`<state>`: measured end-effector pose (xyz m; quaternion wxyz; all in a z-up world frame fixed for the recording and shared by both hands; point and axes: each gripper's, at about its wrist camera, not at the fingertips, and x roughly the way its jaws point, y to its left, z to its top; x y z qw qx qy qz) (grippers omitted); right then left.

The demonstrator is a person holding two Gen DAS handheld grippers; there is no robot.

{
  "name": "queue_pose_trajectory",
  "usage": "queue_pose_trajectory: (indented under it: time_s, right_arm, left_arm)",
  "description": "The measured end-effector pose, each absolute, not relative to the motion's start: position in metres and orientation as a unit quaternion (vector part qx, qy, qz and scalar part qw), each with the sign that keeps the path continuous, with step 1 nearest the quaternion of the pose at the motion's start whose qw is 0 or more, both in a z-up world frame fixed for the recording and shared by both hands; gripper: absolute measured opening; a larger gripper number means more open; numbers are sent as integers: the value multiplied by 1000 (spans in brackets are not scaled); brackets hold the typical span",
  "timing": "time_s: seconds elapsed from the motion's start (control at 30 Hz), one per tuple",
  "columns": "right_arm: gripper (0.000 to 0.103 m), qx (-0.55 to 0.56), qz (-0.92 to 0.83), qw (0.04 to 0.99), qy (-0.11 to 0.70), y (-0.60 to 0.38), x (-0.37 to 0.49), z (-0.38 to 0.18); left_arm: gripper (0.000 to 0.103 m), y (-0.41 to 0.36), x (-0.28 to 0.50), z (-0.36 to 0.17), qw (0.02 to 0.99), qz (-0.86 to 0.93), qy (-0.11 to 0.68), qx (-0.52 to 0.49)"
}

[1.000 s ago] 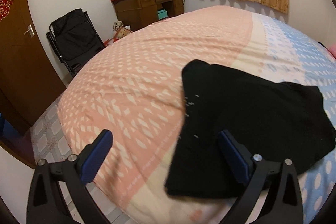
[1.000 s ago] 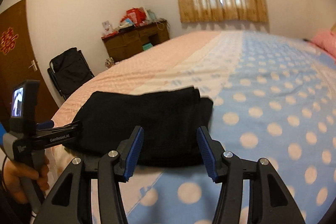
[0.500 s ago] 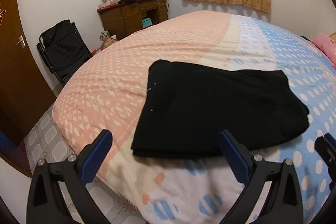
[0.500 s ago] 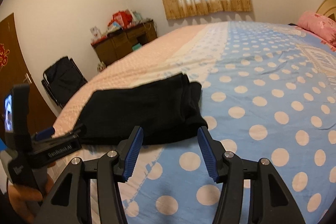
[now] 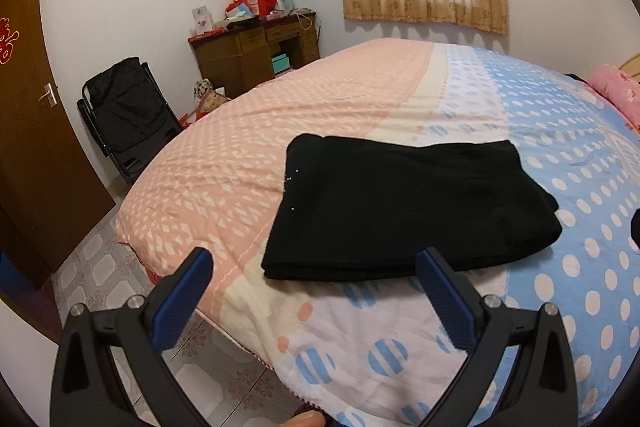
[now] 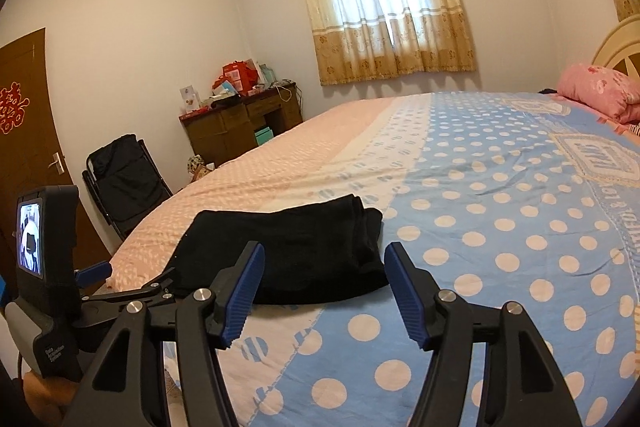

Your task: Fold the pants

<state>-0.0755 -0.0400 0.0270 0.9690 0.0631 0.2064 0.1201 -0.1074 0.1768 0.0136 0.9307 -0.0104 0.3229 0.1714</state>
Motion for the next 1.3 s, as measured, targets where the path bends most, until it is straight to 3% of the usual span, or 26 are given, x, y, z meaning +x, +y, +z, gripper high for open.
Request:
queue_pose_trajectory:
  time_s: [1.3]
  right_arm:
    - [65, 72, 112, 971, 197, -47, -84, 28]
  left_arm:
    - [103, 167, -121, 19, 936, 169, 309, -7]
